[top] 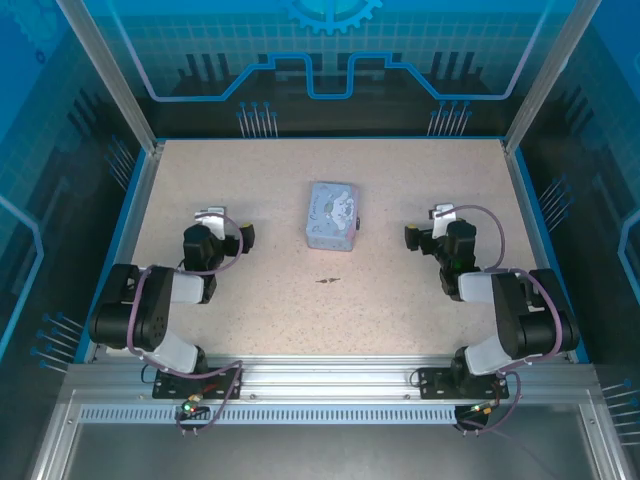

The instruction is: Unlock the padlock with the key

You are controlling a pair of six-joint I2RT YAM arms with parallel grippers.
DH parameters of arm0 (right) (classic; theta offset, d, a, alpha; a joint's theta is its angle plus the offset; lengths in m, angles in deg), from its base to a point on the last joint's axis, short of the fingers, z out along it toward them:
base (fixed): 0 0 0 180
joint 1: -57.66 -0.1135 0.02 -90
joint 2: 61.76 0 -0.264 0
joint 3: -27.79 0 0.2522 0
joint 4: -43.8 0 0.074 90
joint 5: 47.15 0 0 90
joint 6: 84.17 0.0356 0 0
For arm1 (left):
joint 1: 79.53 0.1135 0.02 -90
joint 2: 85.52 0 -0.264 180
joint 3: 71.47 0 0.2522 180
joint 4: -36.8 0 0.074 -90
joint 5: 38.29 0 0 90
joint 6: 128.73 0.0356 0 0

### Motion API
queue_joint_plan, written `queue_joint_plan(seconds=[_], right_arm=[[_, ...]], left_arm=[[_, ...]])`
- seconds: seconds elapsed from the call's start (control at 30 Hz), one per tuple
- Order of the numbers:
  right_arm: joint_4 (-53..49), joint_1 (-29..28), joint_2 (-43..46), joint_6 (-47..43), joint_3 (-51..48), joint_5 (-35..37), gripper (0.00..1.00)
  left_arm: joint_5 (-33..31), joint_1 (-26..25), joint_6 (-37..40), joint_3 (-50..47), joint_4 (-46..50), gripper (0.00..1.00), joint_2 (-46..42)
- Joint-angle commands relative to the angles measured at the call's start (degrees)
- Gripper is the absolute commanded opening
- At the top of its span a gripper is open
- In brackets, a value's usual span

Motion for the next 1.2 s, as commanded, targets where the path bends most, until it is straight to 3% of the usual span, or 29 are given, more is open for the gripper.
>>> queue_joint_plan(seconds=[0.0,0.8,0.83,0.9,0.97,1.07,1.17], right_arm=[[0.02,0.25,-0.27,-0.56,1.24,-0.47,1.0],[0.14,1.54,-0.03,0.29,1.26,-2.8,1.0],[-2.6,0.83,1.28,1.03,2.36,1.35,1.0],[-18.58,0.16,6.75,3.68,8.46,6.63,1.0],[-35.36,0.99,10.3,10.87,16.01,7.67,1.0],[-54.2,1.22,12.31,22.86,26.4,7.81,1.0],[-65.27,2.12,11.54,30.69,32.72,7.22,1.0]], left_arm=[[-0.11,0.38,0.25,1.03,-0.09,0.99,-0.21],[-2.08,0.37,-0.41,1.32,0.33,0.99,-0.12],[-0.97,0.38,-0.1,1.38,0.41,0.99,-0.41],[2.13,-0.43,2.26,3.49,7.35,0.99,-3.89],[-0.01,-1.07,1.06,8.23,20.88,0.99,-8.51],[0.16,-1.07,-1.4,13.18,30.55,0.99,-12.26],[1.12,-1.06,-6.78,17.88,38.84,0.99,-14.9]])
